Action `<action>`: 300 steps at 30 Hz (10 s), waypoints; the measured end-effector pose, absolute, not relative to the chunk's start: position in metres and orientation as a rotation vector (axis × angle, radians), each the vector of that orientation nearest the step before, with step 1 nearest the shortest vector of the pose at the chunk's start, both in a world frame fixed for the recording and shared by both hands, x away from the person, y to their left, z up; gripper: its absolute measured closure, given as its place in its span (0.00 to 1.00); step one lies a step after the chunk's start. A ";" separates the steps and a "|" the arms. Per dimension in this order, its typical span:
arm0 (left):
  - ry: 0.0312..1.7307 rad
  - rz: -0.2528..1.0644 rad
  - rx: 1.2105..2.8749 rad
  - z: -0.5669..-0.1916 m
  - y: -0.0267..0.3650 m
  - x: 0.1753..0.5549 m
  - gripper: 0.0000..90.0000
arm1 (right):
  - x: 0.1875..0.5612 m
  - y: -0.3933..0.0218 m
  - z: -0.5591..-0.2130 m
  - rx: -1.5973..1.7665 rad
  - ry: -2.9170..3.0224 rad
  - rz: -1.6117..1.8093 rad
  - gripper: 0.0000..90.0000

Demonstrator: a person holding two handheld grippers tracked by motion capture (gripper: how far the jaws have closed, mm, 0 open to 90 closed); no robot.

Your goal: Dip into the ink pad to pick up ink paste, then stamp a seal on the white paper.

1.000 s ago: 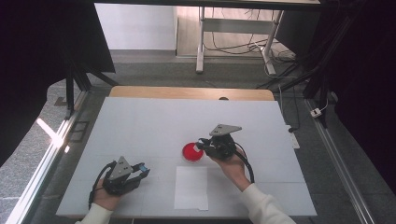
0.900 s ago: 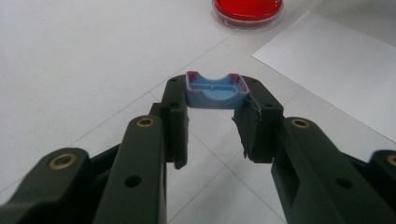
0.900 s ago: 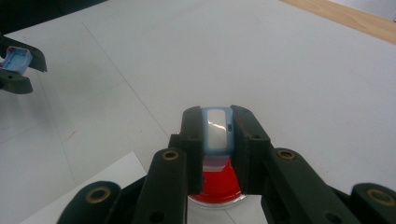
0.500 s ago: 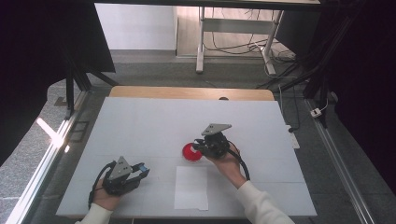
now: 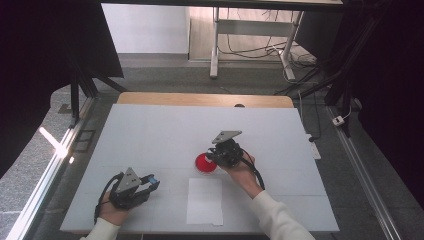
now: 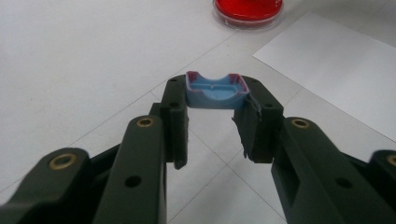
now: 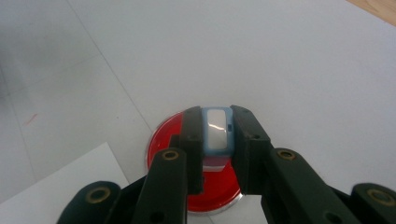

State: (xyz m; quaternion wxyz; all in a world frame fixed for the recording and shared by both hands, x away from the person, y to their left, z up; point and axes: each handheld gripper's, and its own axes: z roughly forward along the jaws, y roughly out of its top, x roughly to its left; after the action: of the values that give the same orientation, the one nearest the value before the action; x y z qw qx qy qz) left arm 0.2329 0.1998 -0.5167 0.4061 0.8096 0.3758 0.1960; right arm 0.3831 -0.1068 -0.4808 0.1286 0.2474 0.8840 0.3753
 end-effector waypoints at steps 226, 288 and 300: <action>0.948 0.503 2.042 -0.518 0.201 0.235 0.72 | 0.319 -0.153 -0.441 0.640 2.503 1.424 0.83; 0.945 0.499 2.048 -0.518 0.200 0.235 0.72 | 0.290 -0.116 -0.486 0.423 2.741 1.142 0.83; 0.944 0.499 2.049 -0.518 0.200 0.235 0.72 | 0.291 -0.114 -0.490 0.393 2.743 1.105 0.83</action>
State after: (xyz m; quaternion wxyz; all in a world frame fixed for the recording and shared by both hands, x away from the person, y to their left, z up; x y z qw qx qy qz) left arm 0.2349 0.1999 -0.5183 0.4037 0.8114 0.3737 0.1976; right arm 0.2906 -0.1142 -0.4902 0.0792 0.1314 0.9165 0.3694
